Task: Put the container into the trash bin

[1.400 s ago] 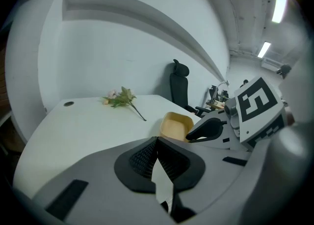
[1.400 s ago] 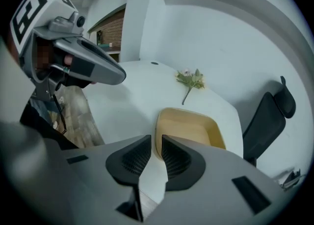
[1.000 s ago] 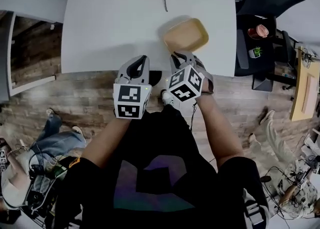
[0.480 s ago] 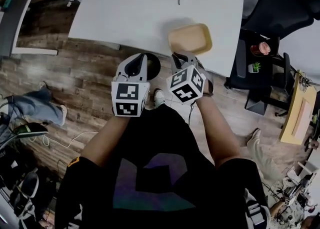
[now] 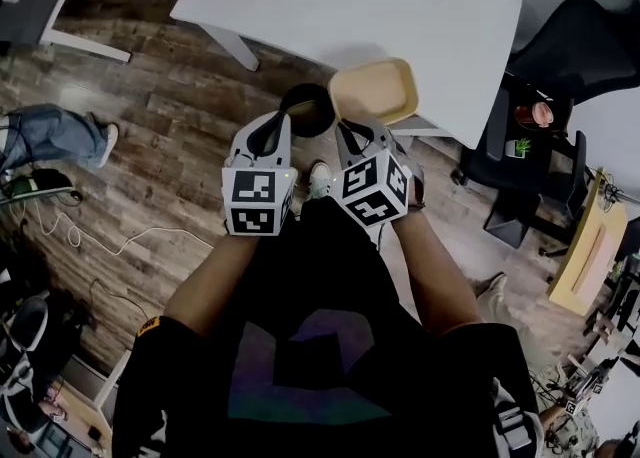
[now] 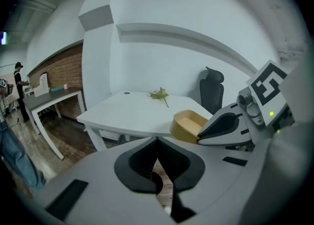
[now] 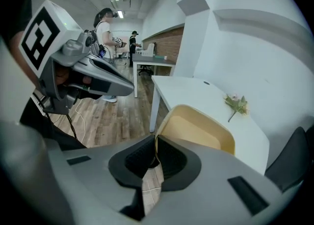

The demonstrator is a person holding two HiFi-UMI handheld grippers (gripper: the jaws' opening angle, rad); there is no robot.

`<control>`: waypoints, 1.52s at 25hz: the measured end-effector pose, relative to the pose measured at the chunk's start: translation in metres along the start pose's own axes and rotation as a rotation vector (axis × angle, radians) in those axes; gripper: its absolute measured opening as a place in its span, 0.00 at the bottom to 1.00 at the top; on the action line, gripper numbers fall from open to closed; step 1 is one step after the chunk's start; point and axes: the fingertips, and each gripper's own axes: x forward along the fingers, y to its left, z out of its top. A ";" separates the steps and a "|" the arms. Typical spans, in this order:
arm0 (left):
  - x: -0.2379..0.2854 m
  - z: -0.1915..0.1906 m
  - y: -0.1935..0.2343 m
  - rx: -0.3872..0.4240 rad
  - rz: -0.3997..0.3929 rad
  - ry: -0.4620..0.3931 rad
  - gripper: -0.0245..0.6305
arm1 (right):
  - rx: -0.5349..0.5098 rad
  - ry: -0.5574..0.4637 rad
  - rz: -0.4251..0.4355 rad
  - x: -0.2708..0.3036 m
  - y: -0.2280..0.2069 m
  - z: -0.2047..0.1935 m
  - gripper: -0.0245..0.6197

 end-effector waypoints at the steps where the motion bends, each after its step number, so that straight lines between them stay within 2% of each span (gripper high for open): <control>1: -0.003 -0.006 0.004 -0.005 0.003 0.003 0.05 | 0.000 -0.003 0.011 0.001 0.008 0.003 0.09; 6: -0.017 -0.048 0.023 -0.014 0.012 0.056 0.05 | 0.009 -0.008 0.079 0.010 0.055 0.011 0.09; 9: -0.022 -0.081 0.036 -0.021 0.007 0.106 0.05 | 0.025 0.017 0.130 0.026 0.088 0.006 0.09; 13: -0.014 -0.115 0.051 -0.026 0.003 0.146 0.05 | 0.039 0.057 0.177 0.061 0.111 -0.008 0.09; 28: 0.090 -0.246 0.092 -0.059 0.004 0.235 0.05 | 0.051 0.153 0.235 0.232 0.122 -0.088 0.09; 38: 0.170 -0.300 0.127 -0.055 0.017 0.224 0.05 | 0.055 0.182 0.276 0.342 0.126 -0.132 0.09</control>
